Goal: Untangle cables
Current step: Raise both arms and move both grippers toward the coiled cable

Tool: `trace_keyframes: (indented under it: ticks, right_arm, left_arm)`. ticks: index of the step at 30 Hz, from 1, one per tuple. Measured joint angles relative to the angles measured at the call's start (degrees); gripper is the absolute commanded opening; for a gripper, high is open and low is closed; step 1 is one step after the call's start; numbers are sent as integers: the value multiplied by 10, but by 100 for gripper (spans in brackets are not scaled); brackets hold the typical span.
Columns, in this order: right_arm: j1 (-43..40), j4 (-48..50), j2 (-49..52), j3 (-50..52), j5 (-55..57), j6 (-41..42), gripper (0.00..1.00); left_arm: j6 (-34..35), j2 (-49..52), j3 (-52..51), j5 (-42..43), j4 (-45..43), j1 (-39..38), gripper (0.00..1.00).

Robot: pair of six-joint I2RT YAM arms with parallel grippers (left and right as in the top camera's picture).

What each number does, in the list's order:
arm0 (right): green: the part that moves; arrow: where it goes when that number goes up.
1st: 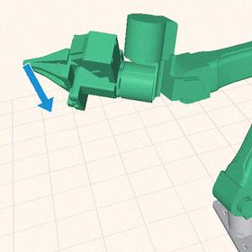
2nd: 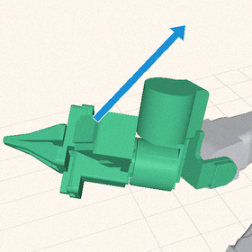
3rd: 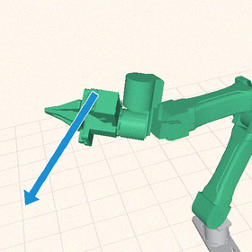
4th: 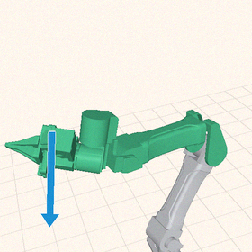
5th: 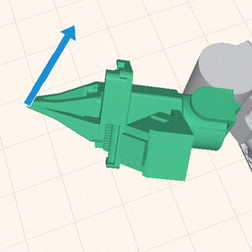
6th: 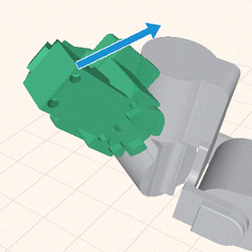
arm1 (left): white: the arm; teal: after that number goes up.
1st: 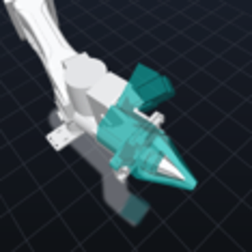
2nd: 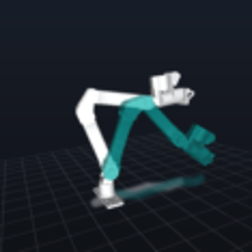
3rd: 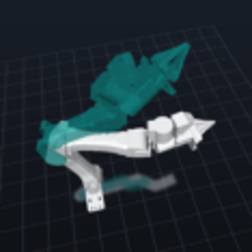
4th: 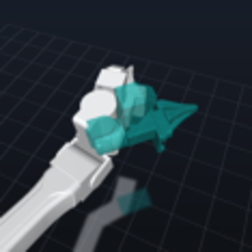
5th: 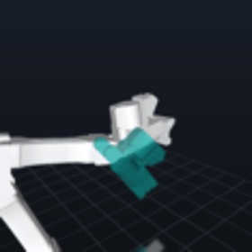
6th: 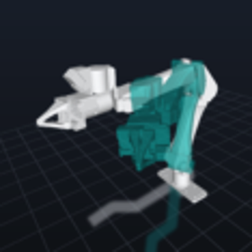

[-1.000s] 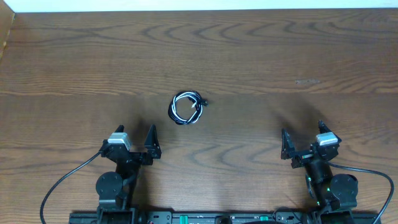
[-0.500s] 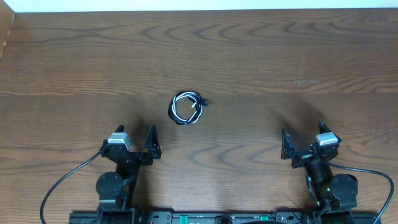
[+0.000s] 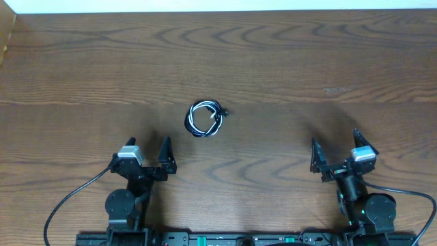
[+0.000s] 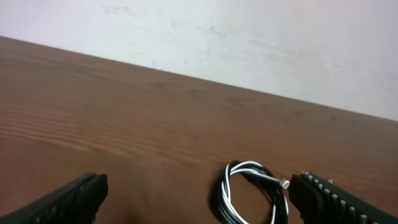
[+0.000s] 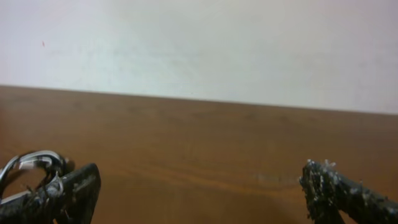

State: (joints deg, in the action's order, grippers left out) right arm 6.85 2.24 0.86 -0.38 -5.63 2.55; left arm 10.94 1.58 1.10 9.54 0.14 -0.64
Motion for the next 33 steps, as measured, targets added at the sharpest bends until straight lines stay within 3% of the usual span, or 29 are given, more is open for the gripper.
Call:
trace_keyframes:
  ticks: [6, 10, 15, 21, 28, 33]
  right_arm:
    - [0, 17, 0, 0, -85, 0, 99]
    - [0, 3, 0, -5, -148, 0, 99]
    - [0, -109, 8, -86, -177, 1, 99]
    - [0, -215, 73, -256, -172, -4, 99]
    - [1, -335, 291, -413, -164, -16, 99]
    - [2, -463, 487, -547, -162, -19, 99]
  left_arm:
    - [24, 2, 2, 90, -79, 0, 98]
    - [52, 7, 40, 136, -30, 0, 98]
    - [64, 55, 180, 162, 108, 0, 98]
    - [39, 220, 418, 200, 329, 0, 98]
    - [-41, 453, 644, 219, 577, 0, 98]
    - [-70, 585, 690, 221, 615, 0, 98]
